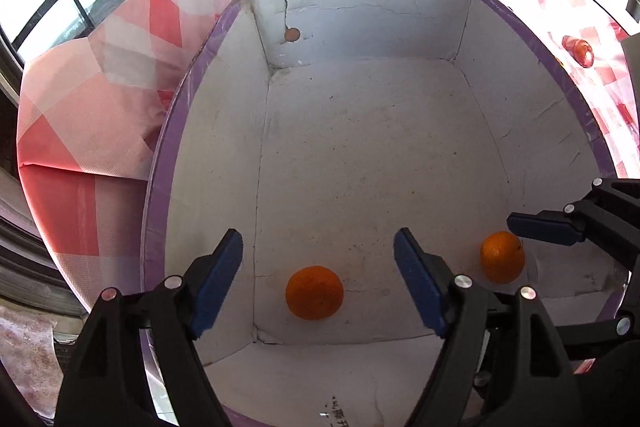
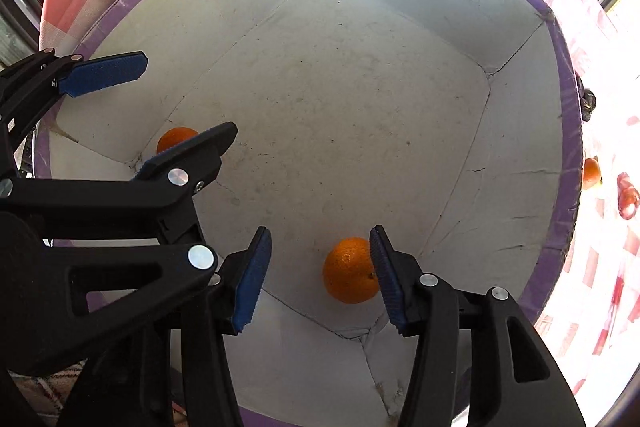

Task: Organize fruits
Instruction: 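Lower the orange into the box and open the right tool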

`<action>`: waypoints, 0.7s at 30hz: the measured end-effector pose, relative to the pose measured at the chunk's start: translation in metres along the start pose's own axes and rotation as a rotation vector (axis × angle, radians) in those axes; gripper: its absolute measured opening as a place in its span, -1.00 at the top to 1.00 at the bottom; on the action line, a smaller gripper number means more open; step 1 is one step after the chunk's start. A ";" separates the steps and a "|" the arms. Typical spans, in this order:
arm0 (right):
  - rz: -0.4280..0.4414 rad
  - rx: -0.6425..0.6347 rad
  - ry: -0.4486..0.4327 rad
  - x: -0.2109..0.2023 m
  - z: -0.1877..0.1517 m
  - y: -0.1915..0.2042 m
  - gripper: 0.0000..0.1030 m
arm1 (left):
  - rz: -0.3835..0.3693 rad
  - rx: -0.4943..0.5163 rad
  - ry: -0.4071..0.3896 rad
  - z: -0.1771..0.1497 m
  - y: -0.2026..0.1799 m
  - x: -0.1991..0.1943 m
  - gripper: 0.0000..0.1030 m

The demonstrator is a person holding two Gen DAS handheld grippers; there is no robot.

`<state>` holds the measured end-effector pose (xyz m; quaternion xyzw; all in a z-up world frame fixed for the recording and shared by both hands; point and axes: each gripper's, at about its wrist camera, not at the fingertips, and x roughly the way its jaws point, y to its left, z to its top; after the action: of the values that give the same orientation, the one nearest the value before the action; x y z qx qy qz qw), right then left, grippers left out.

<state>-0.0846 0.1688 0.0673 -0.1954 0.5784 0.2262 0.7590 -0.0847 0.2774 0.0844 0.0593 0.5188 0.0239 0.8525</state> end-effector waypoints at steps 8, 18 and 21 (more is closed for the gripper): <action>0.104 -0.032 0.070 0.007 -0.002 0.007 -0.03 | 0.072 -0.002 0.052 -0.015 0.006 -0.003 -0.51; 0.150 -0.081 -0.135 -0.030 -0.009 -0.017 -0.35 | -0.060 -0.234 -0.143 -0.033 0.028 -0.043 -0.87; 0.155 -0.078 -0.265 -0.058 -0.015 -0.038 -0.43 | -0.050 -0.292 -0.285 -0.025 0.023 -0.071 -0.96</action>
<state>-0.0879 0.1229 0.1210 -0.1479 0.4771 0.3304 0.8009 -0.1386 0.2947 0.1383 -0.0752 0.3851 0.0691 0.9172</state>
